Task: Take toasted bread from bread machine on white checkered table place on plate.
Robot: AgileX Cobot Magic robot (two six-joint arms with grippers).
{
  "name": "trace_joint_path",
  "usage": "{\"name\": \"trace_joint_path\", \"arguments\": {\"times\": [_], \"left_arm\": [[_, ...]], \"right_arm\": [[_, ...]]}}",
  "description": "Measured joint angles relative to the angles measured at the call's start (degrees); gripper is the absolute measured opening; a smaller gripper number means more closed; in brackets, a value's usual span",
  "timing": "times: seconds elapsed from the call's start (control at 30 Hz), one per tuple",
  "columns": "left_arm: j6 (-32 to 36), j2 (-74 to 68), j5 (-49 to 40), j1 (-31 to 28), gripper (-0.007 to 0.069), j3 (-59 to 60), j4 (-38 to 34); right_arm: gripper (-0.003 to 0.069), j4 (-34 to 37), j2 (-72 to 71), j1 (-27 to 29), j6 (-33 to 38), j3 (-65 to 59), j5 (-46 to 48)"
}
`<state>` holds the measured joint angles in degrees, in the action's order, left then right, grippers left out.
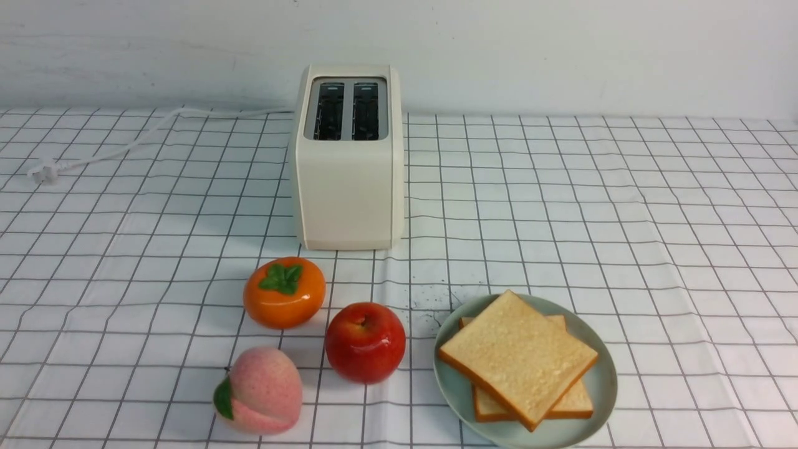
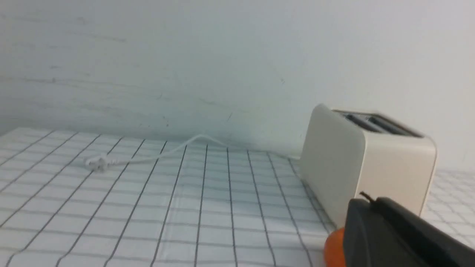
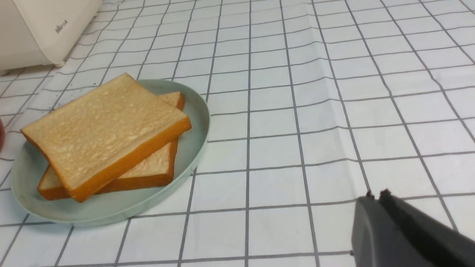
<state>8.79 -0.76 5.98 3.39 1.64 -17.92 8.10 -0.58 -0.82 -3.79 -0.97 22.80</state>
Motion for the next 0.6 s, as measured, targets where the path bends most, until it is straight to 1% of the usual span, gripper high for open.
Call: {"name": "trace_joint_path", "arguments": {"times": [0.03, 0.1, 0.17, 0.2, 0.27, 0.3, 0.37, 0.4, 0.43, 0.47, 0.6], "left_arm": [[0.1, 0.8, -3.3, -1.0, -0.0013, 0.0, 0.0], [0.1, 1.2, -6.0, -1.7, -0.0013, 0.0, 0.0], [-0.3, 1.3, -13.6, -2.3, -0.0013, 0.1, 0.6], [-0.5, 1.3, -14.0, -2.3, -0.0013, 0.1, 0.7], [-3.9, 1.3, -19.1, -2.3, -0.0013, 0.1, 4.3], [-7.5, 1.3, -22.5, -2.3, -0.0013, 0.1, 7.1], [-12.7, 1.3, -26.3, -2.3, -0.0013, 0.1, 11.3], [-13.7, 1.3, -26.9, -2.3, -0.0013, 0.1, 12.0], [-16.7, 1.4, -28.0, -2.3, -0.0013, 0.1, 13.8], [-18.1, 1.3, -28.2, -2.3, -0.0013, 0.1, 14.2], [-19.9, 1.3, -28.3, -2.3, -0.0013, 0.1, 14.9]], "right_arm": [[0.0011, 0.0, 0.0, 0.0, 0.0, 0.0, 0.0], [0.0011, 0.0, 0.0, 0.0, 0.0, 0.0, 0.0], [0.0014, 0.0, 0.0, 0.0, 0.0, 0.0, 0.0], [0.0014, 0.0, 0.0, 0.0, 0.0, 0.0, 0.0], [0.0016, 0.0, 0.0, 0.0, 0.0, 0.0, 0.0], [0.0018, 0.0, 0.0, 0.0, 0.0, 0.0, 0.0], [0.0022, 0.0, 0.0, 0.0, 0.0, 0.0, 0.0], [0.0022, 0.0, 0.0, 0.0, 0.0, 0.0, 0.0], [0.0023, 0.0, 0.0, 0.0, 0.0, 0.0, 0.0], [0.0024, 0.0, 0.0, 0.0, 0.0, 0.0, 0.0], [0.0028, 0.0, 0.0, 0.0, 0.0, 0.0, 0.0]]}}
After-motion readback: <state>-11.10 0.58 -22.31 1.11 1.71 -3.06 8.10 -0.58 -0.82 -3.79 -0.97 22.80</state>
